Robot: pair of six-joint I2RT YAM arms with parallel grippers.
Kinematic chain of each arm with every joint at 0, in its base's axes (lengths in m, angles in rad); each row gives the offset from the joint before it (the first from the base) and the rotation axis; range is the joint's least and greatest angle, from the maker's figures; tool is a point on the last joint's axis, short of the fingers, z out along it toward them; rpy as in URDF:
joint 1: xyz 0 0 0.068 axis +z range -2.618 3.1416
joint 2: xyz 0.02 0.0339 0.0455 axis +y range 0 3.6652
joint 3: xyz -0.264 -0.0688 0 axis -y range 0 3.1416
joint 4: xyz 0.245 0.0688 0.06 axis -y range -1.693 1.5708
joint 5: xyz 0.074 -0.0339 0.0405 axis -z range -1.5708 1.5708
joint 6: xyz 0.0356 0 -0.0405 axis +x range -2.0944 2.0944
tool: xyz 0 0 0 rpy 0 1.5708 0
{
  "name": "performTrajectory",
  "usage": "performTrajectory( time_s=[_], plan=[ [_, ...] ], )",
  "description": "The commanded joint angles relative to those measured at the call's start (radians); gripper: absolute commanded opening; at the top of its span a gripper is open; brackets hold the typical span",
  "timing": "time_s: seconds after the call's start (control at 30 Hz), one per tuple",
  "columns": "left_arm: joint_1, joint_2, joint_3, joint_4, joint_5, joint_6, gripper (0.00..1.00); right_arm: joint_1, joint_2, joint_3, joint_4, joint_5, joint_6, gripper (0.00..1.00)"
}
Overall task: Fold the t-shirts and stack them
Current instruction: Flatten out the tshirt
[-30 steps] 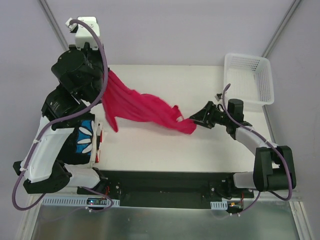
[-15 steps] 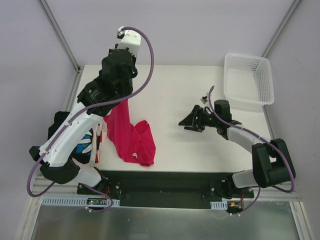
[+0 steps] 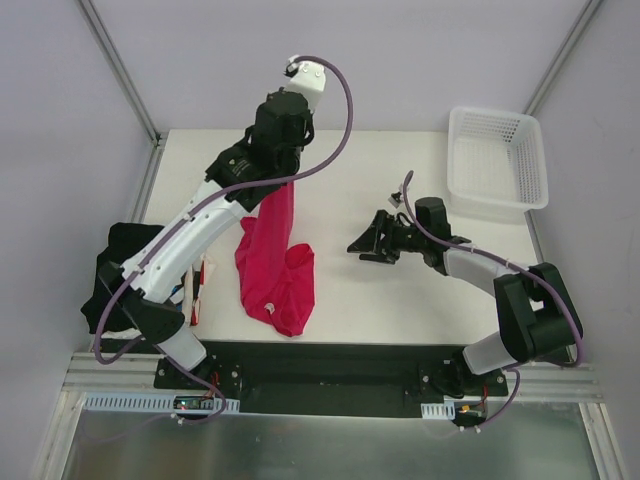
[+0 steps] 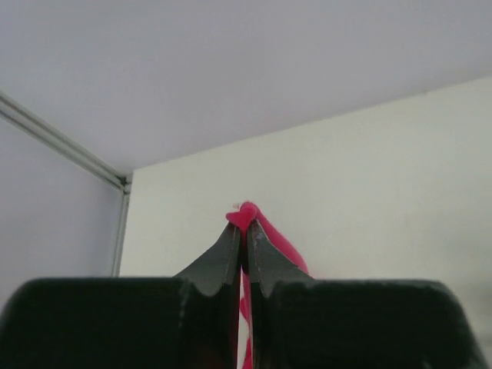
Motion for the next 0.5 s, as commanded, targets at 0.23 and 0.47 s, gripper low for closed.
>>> performTrajectory(
  time_s=[0.23,0.47],
  plan=[
    [0.175,0.255,0.011,0.154,0.237,-0.068,0.00,0.005,-0.004,0.021,0.055,-0.021,-0.007,0.73],
    [0.189,0.437,0.547,-0.022,0.288,-0.028,0.00,0.007,0.021,0.020,0.057,-0.018,-0.013,0.73]
  ],
)
